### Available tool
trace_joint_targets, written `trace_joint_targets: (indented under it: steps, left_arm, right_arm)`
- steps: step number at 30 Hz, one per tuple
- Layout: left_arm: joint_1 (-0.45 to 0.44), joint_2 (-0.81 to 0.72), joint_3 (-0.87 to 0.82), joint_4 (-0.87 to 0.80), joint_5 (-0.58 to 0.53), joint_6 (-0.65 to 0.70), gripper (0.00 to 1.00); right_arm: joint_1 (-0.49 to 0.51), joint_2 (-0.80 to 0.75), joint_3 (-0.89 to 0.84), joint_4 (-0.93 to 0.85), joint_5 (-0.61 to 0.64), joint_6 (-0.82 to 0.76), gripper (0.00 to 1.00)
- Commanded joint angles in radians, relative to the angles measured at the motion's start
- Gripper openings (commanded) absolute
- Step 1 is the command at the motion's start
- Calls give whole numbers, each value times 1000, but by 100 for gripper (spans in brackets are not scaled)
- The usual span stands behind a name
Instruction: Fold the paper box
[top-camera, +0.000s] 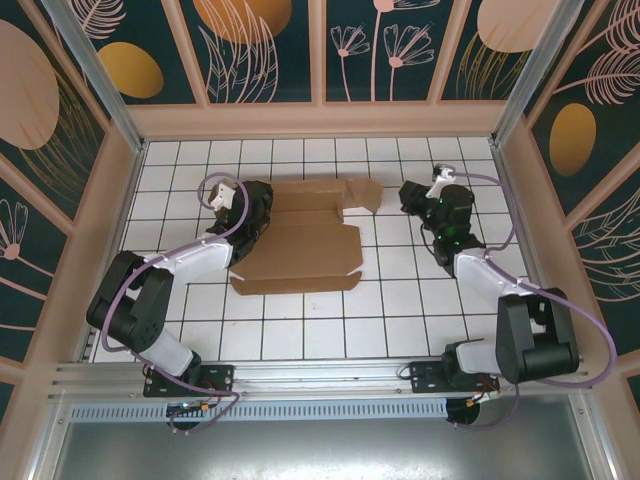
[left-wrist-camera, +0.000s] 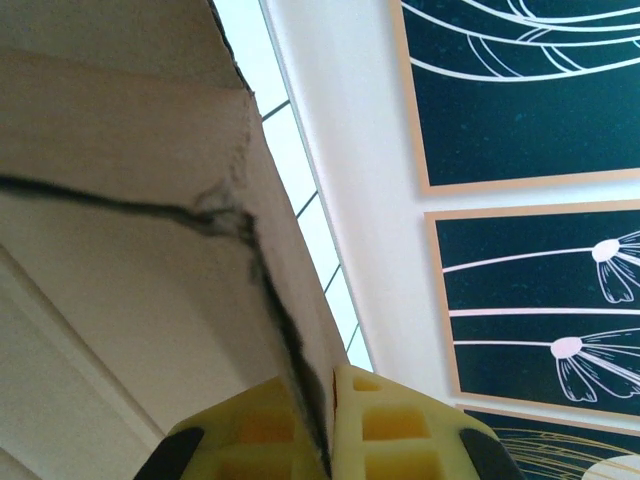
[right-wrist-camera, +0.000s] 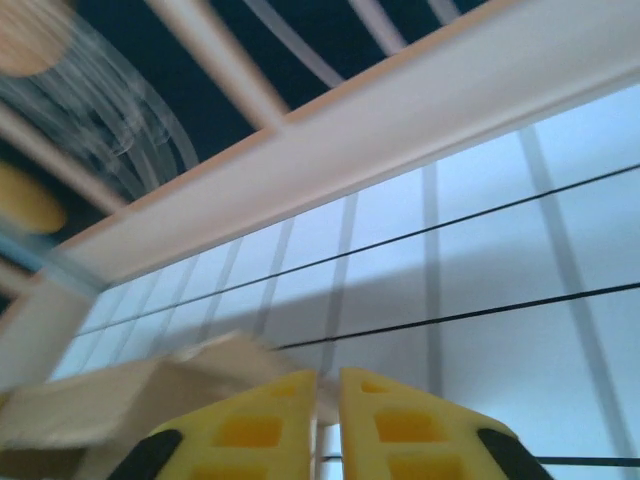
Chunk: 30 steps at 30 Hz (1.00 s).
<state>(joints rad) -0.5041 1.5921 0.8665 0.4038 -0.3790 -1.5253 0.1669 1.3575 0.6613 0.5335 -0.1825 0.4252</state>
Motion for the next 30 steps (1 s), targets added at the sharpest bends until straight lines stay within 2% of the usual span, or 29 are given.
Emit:
trace_joint_targets:
  steps: [1,4,10,14,19,23,30]
  left_arm:
    - [4,21,8,-65,3,54,0]
    - [6,17,-1,-53,11,56,0]
    - [17,18,12,-70,17,62,0]
    - [25,20,25,-73,31,59,0]
    - [39,33,45,-85,45,47,0]
    - [49,45,55,-85,63,40,0]
    - [52,52,62,-83,90,45,0]
  right_arm:
    - [-17,148,87,-28,81,-165,22]
    - [-18,311,230,-117,11,-316,28]
    - [-3,558,498,-326,-194,-547,28]
    - [36,572,532,-355,-348,-664,28]
    - [76,541,488,-363,-470,-698,29]
    - [122,504,421,-343,-506,-708,29]
    - [192,466,370,-290,-482,-707,32]
